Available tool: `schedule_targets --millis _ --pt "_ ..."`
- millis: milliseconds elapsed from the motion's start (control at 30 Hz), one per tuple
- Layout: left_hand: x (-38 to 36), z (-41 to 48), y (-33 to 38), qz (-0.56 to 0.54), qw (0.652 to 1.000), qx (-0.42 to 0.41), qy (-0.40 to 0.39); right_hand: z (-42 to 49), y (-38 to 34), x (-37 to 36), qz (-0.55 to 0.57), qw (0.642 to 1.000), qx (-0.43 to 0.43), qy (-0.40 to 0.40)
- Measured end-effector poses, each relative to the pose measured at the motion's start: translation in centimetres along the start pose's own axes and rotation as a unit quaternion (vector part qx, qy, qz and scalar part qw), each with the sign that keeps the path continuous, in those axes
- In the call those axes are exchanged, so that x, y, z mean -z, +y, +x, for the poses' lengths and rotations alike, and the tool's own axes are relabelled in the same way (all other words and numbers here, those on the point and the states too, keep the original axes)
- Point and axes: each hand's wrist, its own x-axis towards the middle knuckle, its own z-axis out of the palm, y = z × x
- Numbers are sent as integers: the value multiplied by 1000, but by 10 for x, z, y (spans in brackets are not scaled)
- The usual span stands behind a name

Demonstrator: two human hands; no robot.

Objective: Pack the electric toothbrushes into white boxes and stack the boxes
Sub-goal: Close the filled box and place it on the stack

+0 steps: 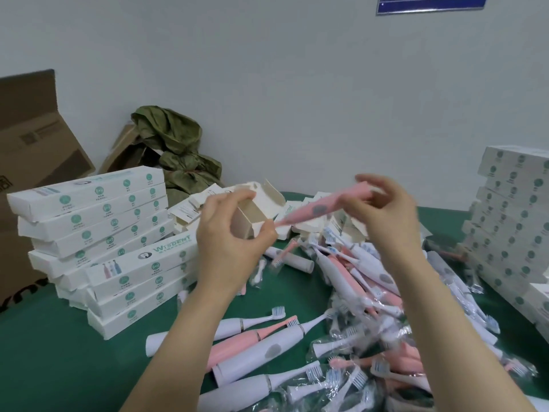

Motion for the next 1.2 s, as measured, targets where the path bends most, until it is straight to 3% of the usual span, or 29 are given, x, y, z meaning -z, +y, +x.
schedule_targets --millis 167,300,500,1033,1200 --pt "-9 1 2 30 999 -13 6 4 -37 15 183 975 88 92" --pt "-15 4 2 41 999 10 0 -2 -44 15 204 960 141 134" --pt "-23 6 2 51 998 5 -30 -5 -44 11 258 948 133 134" --pt "-15 1 15 34 999 -36 -14 -26 -40 -30 140 974 177 9" --pt "-7 5 21 22 998 -55 -6 -35 -33 -55 -58 967 233 -83"
